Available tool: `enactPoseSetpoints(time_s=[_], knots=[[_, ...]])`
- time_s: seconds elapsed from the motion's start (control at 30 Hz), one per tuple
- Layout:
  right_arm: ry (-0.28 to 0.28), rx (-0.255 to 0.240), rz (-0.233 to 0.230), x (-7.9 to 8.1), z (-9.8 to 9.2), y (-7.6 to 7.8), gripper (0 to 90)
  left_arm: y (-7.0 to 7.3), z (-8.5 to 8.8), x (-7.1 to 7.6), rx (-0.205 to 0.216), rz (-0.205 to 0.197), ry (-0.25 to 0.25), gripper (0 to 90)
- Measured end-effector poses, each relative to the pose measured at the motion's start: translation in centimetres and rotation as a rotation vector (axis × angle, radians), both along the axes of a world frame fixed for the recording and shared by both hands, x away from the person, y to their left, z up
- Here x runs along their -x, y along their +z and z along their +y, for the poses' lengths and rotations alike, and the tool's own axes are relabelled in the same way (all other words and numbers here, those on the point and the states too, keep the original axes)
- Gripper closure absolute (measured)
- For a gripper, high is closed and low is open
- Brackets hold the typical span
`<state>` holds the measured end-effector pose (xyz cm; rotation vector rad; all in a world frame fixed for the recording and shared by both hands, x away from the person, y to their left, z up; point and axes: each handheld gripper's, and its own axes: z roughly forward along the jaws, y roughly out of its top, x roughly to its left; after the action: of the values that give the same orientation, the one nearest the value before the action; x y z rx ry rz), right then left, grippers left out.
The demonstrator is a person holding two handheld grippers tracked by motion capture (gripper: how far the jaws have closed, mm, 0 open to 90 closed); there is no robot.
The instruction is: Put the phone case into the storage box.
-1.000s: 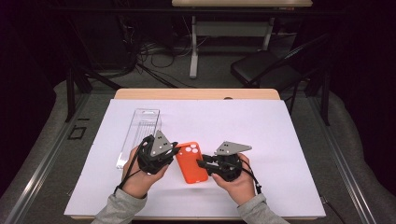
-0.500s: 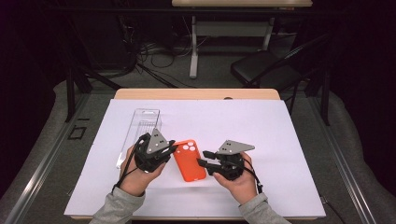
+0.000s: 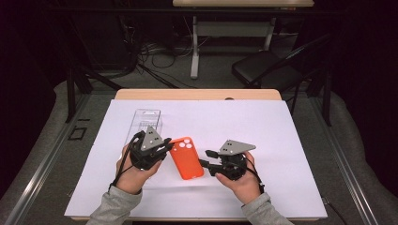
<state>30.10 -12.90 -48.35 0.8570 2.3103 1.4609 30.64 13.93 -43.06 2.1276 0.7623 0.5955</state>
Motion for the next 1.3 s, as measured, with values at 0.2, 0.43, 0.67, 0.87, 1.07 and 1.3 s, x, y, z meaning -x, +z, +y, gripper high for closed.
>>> enactPoseSetpoints(time_s=[0.2, 0.43, 0.67, 0.87, 1.07, 1.3], knots=[[-0.001, 0.000, 0.026, -0.1, -0.2, 0.0, 57.1, 0.1, 0.5, -0.2, 0.007, 0.000, 0.014, 80.8], [-0.010, 0.016, 0.011, -0.5, -0.6, 0.1, 50.5, 0.2, 0.8, -0.3, 0.011, 0.001, 0.020, 80.7], [-0.017, 0.010, 0.000, -0.6, -0.8, 0.1, 44.1, 0.3, 1.0, -0.4, 0.015, 0.003, 0.020, 80.7], [-0.050, 0.007, 0.009, -0.8, -1.1, 0.2, 36.9, 0.2, 1.2, -0.5, 0.021, 0.008, 0.022, 80.7], [-0.047, -0.022, 0.042, -1.0, -1.5, 0.3, 29.6, 0.2, 1.3, -0.5, 0.028, 0.009, 0.024, 80.7], [-0.068, -0.016, 0.048, -1.2, -1.8, 0.3, 26.7, 0.3, 1.7, -0.7, 0.033, 0.015, 0.028, 80.7]])
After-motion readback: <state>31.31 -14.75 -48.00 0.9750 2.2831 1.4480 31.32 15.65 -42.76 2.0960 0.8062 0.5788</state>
